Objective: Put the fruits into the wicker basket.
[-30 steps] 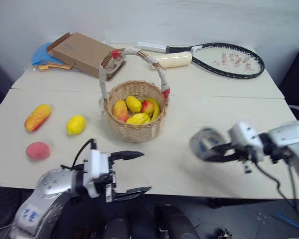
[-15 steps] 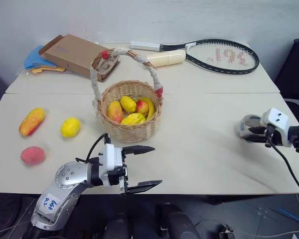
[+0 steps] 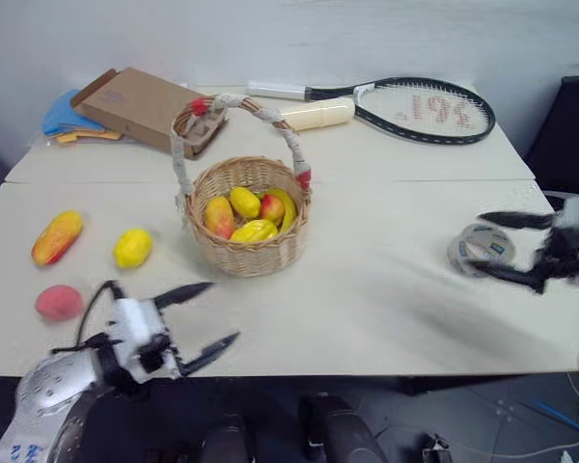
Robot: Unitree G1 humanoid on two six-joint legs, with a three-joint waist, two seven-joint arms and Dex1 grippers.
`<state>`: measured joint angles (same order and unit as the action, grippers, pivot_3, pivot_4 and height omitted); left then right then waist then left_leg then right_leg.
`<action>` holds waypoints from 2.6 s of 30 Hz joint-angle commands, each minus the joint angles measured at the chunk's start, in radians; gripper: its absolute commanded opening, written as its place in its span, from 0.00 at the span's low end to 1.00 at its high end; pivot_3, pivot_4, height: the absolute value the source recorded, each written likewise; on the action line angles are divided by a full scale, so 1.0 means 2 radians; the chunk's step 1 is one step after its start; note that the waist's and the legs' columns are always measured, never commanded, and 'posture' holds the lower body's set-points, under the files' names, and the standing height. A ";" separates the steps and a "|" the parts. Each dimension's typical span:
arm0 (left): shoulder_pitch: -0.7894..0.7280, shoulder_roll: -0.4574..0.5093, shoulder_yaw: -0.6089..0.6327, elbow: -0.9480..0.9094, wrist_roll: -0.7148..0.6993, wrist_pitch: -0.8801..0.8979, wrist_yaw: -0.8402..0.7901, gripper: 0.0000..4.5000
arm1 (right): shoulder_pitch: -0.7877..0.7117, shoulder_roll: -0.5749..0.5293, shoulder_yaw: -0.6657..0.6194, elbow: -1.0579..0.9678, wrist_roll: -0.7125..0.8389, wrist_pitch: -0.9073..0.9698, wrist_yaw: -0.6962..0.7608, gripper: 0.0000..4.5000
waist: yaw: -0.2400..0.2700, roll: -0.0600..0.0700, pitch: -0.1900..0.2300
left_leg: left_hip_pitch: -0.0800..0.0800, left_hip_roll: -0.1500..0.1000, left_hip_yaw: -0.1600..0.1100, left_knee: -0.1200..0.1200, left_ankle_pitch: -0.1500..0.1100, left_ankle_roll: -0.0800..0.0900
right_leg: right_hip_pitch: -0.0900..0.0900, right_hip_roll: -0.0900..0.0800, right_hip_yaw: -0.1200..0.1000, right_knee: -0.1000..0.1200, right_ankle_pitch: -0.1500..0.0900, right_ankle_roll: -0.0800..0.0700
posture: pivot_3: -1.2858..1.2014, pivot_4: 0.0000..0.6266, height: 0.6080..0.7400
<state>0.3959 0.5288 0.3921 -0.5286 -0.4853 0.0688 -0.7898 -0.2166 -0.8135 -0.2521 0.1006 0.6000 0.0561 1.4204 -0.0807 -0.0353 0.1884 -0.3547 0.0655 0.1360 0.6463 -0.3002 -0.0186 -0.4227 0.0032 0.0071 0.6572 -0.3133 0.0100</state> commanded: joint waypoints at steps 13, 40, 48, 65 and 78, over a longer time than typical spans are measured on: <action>0.169 -0.185 0.249 0.109 -0.093 -0.063 0.140 1.00 | 0.071 0.215 0.127 -0.152 -0.022 -0.138 -0.042 0.99 | 0.000 -0.005 0.000 | 0.000 0.000 0.001 0.000 -0.002 0.002 | 0.000 0.000 0.000 -0.002 0.000 -0.001 | 0.52 0.24 1.00; -0.508 0.339 -0.105 0.740 0.040 0.183 0.031 1.00 | 0.040 0.210 0.132 -0.187 -0.043 -0.118 -0.152 0.99 | 0.014 -0.011 -0.001 | -0.005 0.001 0.006 -0.006 0.001 -0.007 | -0.012 -0.002 -0.003 0.003 -0.004 -0.006 | 0.52 0.24 1.00; -0.644 0.286 -0.136 0.887 0.136 0.119 0.042 1.00 | 0.068 0.188 0.123 -0.239 -0.043 -0.098 -0.194 0.99 | 0.013 -0.012 -0.001 | -0.007 0.002 0.006 0.001 0.000 -0.007 | -0.014 -0.002 -0.003 0.007 -0.004 -0.006 | 0.52 0.24 1.00; -0.642 0.272 -0.096 0.914 0.178 0.102 0.041 0.44 | 0.118 0.179 0.116 -0.246 -0.051 -0.124 -0.216 1.00 | 0.013 -0.015 -0.002 | -0.004 0.000 0.005 0.003 0.002 -0.006 | -0.011 -0.004 -0.003 0.013 -0.002 -0.006 | 0.52 0.24 1.00; -0.399 0.347 -0.012 0.284 -0.096 0.302 -0.339 0.44 | 0.107 0.162 0.066 -0.138 -0.062 -0.210 -0.190 1.00 | 0.013 -0.011 0.000 | -0.003 -0.001 0.005 0.003 0.002 -0.005 | -0.009 -0.006 -0.003 0.012 -0.003 -0.005 | 0.52 0.24 1.00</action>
<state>-0.4245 1.2474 0.3465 0.2137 -0.5794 0.5875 -1.4844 0.0045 -0.4937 -0.0964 -0.1761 0.4616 -0.3317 1.0434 -0.0549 -0.0582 0.1876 -0.3581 0.0636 0.1463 0.6513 -0.2971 -0.0291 -0.4393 -0.0080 0.0011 0.6807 -0.3189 0.0003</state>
